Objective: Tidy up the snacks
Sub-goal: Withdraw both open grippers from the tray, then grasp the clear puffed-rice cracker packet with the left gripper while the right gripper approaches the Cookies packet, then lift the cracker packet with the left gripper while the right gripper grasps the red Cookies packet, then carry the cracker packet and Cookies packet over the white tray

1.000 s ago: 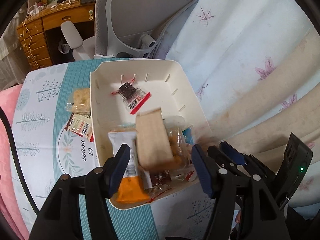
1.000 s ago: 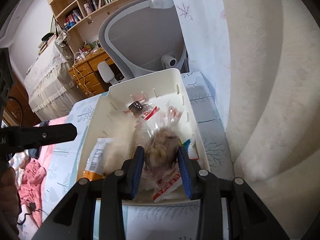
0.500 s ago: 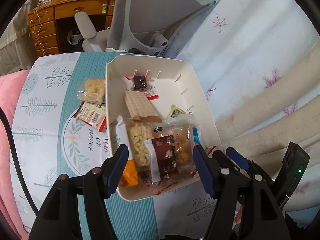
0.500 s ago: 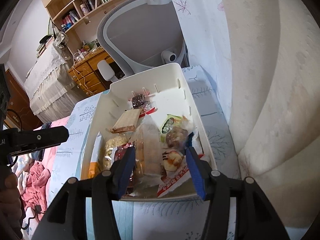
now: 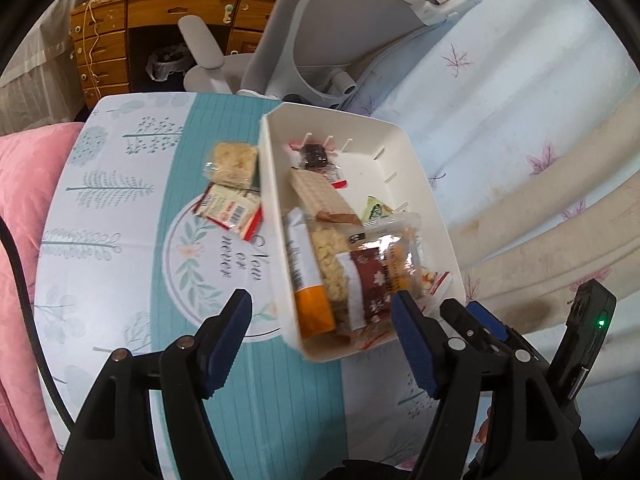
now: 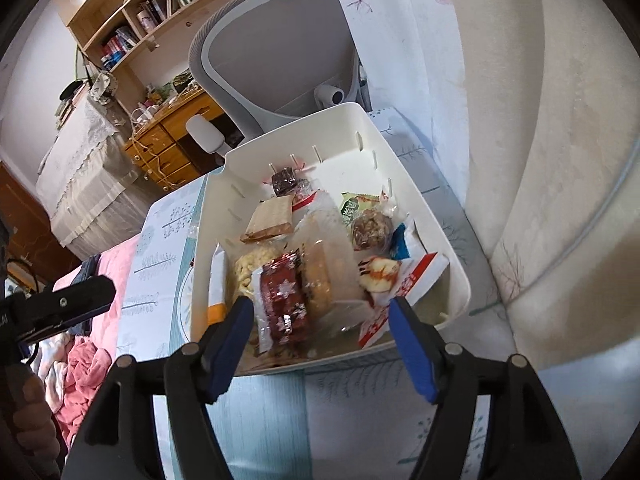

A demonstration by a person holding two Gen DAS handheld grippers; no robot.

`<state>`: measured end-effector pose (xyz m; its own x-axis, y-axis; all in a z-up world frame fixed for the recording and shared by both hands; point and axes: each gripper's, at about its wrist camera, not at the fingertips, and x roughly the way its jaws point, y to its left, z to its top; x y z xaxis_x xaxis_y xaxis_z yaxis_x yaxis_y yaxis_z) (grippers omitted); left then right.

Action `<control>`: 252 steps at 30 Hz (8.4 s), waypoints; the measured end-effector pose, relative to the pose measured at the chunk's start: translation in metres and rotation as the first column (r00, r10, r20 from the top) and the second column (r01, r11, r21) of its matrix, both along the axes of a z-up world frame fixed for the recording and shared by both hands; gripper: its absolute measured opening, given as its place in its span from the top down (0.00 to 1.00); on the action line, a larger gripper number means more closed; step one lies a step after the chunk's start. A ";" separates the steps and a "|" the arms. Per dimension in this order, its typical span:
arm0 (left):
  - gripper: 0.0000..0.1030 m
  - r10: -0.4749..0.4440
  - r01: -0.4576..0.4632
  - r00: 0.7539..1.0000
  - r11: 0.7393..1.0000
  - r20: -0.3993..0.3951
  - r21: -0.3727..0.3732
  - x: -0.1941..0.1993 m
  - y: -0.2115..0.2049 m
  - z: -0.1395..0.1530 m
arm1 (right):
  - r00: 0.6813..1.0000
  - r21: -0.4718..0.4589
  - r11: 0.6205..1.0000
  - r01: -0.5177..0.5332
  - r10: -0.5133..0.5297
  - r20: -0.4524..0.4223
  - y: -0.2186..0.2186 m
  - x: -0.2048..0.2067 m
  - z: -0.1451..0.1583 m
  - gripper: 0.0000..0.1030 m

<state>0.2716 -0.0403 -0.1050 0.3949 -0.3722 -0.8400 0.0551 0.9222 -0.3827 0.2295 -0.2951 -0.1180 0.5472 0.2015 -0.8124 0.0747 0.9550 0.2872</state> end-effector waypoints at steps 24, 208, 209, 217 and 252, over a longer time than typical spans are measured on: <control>0.20 -0.164 0.172 0.983 0.979 -0.077 0.109 -0.002 0.163 0.001 | 0.949 0.009 0.949 0.316 -0.316 0.014 0.146 -0.057 0.007 0.27; 0.49 -0.155 0.156 0.981 0.988 -0.118 0.003 -0.051 0.257 -0.074 | 0.962 -0.311 0.911 -0.272 0.255 -0.094 0.309 0.019 -0.137 0.20; 0.49 -0.144 0.145 0.982 0.989 -0.120 0.002 -0.052 0.258 -0.074 | 0.960 -0.319 0.905 -0.280 0.264 -0.095 0.310 0.019 -0.139 0.20; 0.49 -0.131 0.131 0.985 0.991 -0.116 -0.003 -0.059 0.259 -0.067 | 0.958 -0.315 0.904 -0.288 0.276 -0.081 0.312 0.014 -0.138 0.32; 0.49 -0.106 0.106 0.994 0.994 0.030 0.023 -0.053 0.098 0.003 | 0.959 -0.107 0.954 -0.278 0.282 0.023 0.171 -0.054 -0.019 0.47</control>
